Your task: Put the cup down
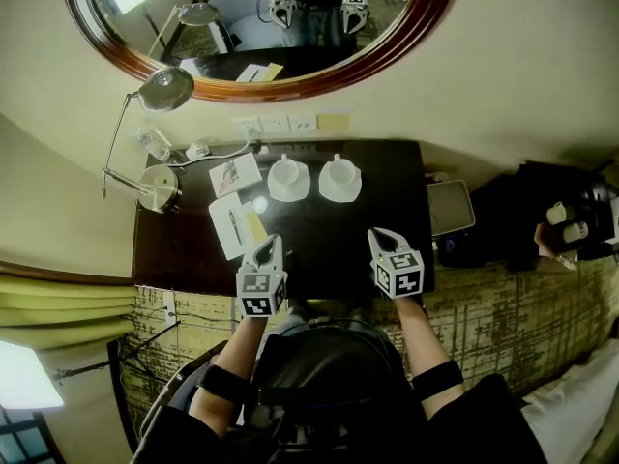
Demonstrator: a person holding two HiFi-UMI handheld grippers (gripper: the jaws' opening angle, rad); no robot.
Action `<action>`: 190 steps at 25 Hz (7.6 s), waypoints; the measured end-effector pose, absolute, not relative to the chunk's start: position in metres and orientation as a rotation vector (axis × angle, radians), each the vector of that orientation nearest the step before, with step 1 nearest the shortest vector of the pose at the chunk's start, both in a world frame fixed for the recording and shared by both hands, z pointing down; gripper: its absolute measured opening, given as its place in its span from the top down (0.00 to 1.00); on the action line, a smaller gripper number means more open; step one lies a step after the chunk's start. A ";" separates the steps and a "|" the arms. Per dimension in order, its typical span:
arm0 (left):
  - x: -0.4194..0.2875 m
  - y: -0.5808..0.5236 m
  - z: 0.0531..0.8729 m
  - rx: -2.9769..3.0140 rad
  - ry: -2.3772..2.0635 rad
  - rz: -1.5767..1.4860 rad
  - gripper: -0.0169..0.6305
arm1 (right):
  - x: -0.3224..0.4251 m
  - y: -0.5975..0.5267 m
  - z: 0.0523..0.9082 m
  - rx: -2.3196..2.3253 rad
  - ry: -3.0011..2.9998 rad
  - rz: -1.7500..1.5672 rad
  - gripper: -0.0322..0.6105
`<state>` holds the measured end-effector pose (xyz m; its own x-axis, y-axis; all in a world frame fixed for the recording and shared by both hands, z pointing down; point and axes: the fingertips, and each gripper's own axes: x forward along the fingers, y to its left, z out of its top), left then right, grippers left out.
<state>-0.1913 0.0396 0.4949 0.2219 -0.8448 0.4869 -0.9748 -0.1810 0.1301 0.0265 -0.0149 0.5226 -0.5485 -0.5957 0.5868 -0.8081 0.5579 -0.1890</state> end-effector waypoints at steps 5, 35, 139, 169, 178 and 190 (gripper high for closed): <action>-0.188 0.030 0.506 2.129 -1.651 0.384 0.75 | 0.033 -0.010 0.531 1.114 -2.324 0.630 0.95; -0.219 -0.180 0.665 2.156 -1.574 0.559 0.11 | 0.083 -0.035 0.623 1.351 -2.177 0.775 0.95; 0.139 -0.072 0.619 2.771 -0.723 0.785 0.16 | 0.194 0.013 0.599 1.353 -2.175 0.884 0.95; -0.179 0.011 0.492 2.215 -1.557 0.585 0.97 | -0.008 0.000 0.522 0.901 -2.417 0.623 0.95; -0.226 0.026 0.495 2.105 -1.614 0.520 0.97 | -0.039 0.005 0.531 0.905 -2.398 0.577 0.95; -0.237 0.035 0.499 2.158 -1.610 0.561 0.97 | -0.060 0.011 0.539 0.904 -2.385 0.594 0.95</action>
<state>-0.2365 0.0348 0.4986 0.2607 -0.8061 0.5312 -0.9617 -0.2650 0.0699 -0.0595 0.0109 0.5385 -0.6443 -0.4735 0.6006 -0.7000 0.6815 -0.2135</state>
